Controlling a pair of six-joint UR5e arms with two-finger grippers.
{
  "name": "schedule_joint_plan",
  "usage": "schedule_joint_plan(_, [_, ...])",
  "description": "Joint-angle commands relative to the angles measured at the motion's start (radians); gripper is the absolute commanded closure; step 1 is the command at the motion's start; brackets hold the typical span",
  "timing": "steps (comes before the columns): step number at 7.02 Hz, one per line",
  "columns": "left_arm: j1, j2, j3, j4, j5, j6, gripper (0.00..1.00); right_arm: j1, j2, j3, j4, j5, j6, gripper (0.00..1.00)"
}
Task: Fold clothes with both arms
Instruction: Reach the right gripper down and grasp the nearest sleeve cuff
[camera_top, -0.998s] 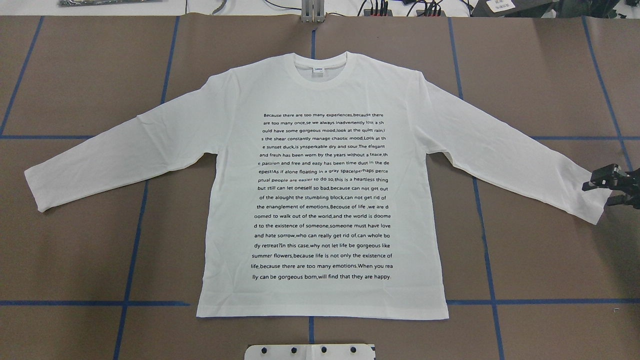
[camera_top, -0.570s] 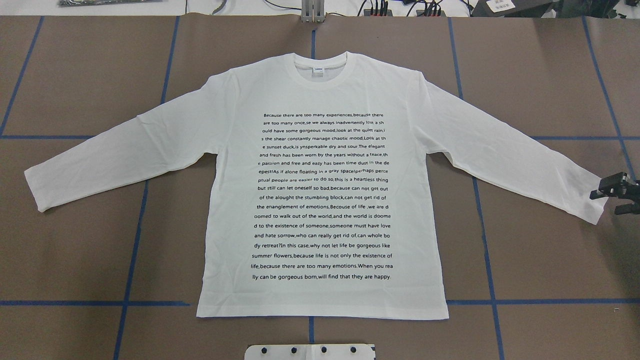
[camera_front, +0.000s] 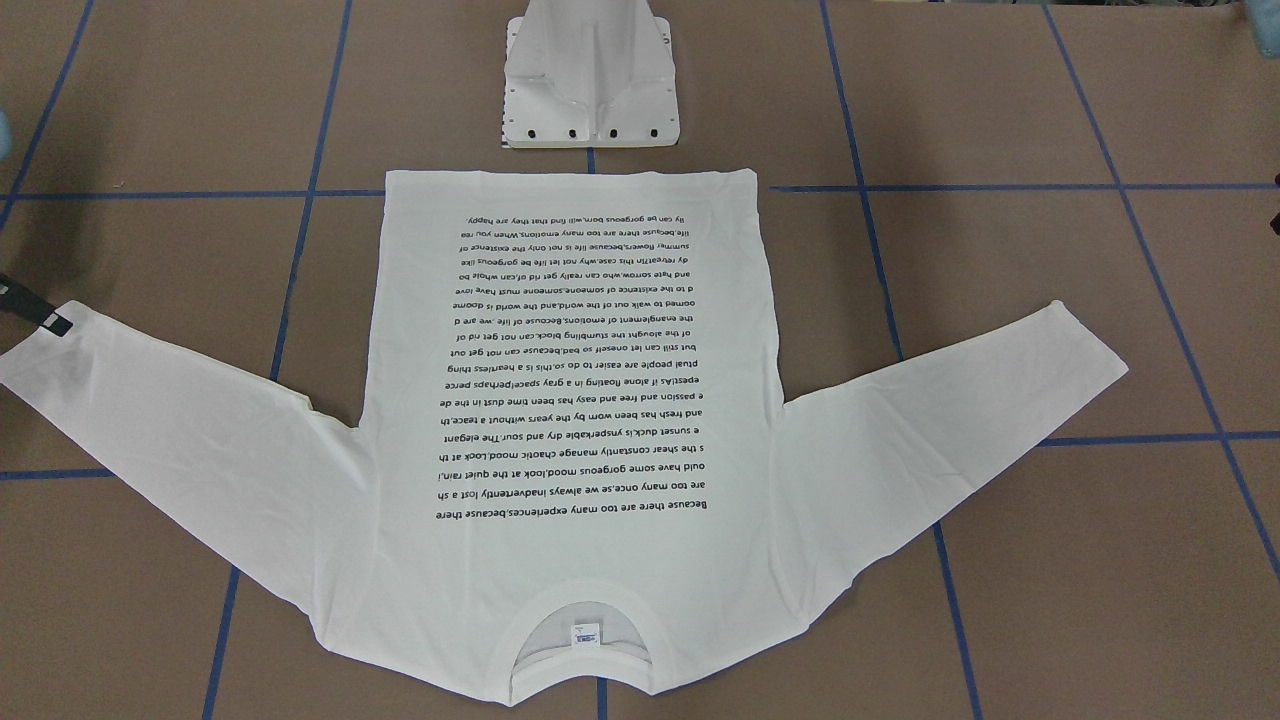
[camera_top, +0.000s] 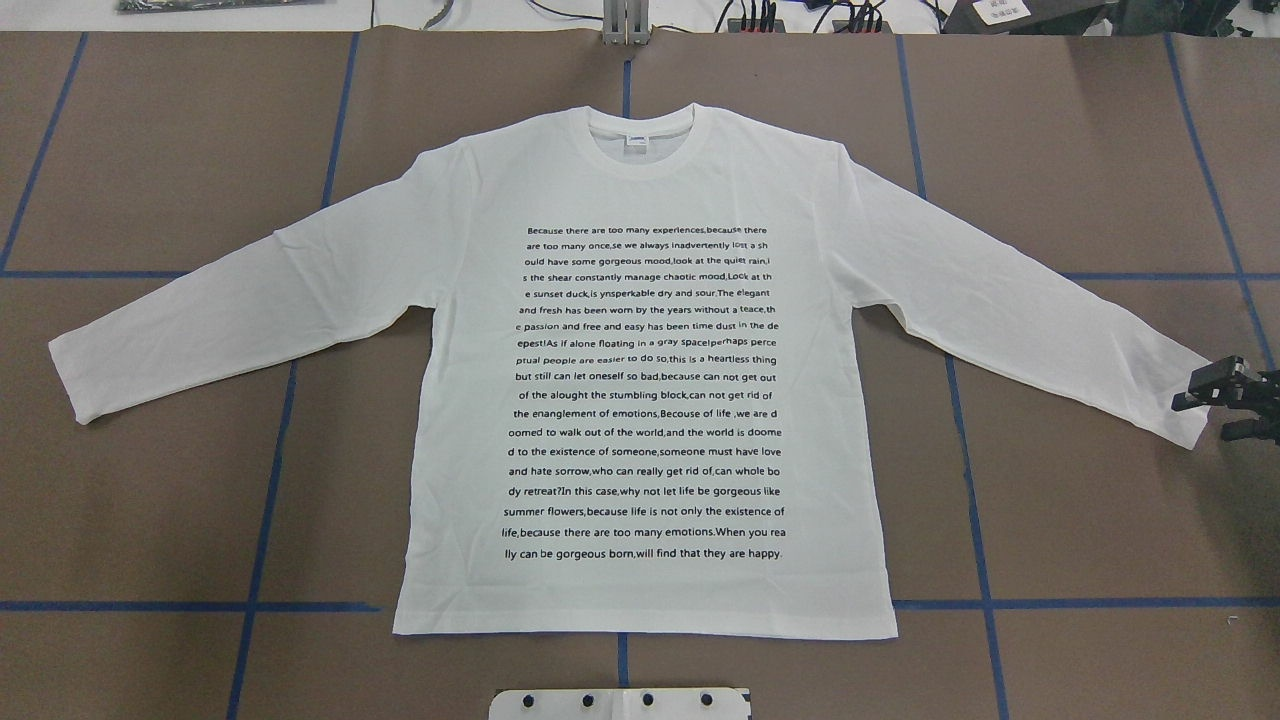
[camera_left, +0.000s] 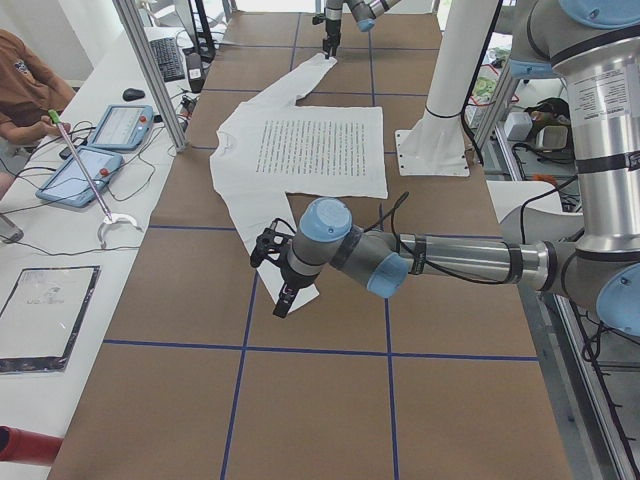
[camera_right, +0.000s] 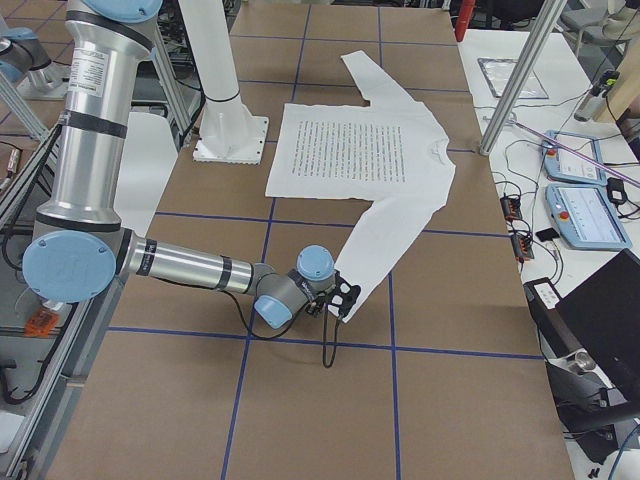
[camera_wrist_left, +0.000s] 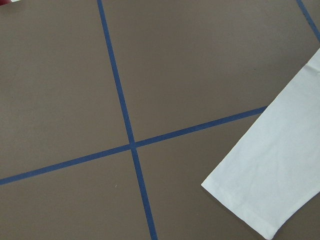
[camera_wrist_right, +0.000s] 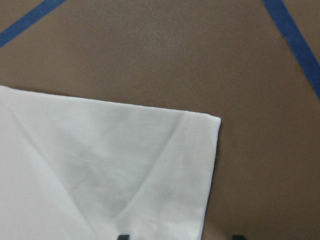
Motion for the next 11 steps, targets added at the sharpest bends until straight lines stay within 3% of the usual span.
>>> schedule_joint_plan(1, [0.0,0.0,0.001,0.0,0.0,0.0,0.0,-0.005,-0.002,-0.001,0.0,0.008,0.0,0.72])
schedule_joint_plan(2, [0.0,0.0,0.001,0.0,0.0,0.0,0.0,-0.005,-0.003,-0.001,0.0,0.019,0.0,1.0])
schedule_joint_plan(5, [0.003,0.0,-0.001,0.0,0.0,0.0,0.0,-0.005,-0.043,0.001,0.083,0.023,-0.002,1.0])
schedule_joint_plan(8, [0.003,-0.001,-0.002,-0.002,-0.015,0.0,0.0,-0.007,-0.029,0.129,0.042,0.042,0.0,1.0])
schedule_joint_plan(9, [0.003,-0.001,-0.004,-0.002,-0.015,0.0,0.0,-0.01,0.033,0.194,-0.08,0.051,0.0,1.0])
schedule_joint_plan(11, [0.0,0.0,-0.012,-0.011,-0.015,0.0,0.0,-0.007,0.36,0.268,-0.536,0.057,0.0,1.0])
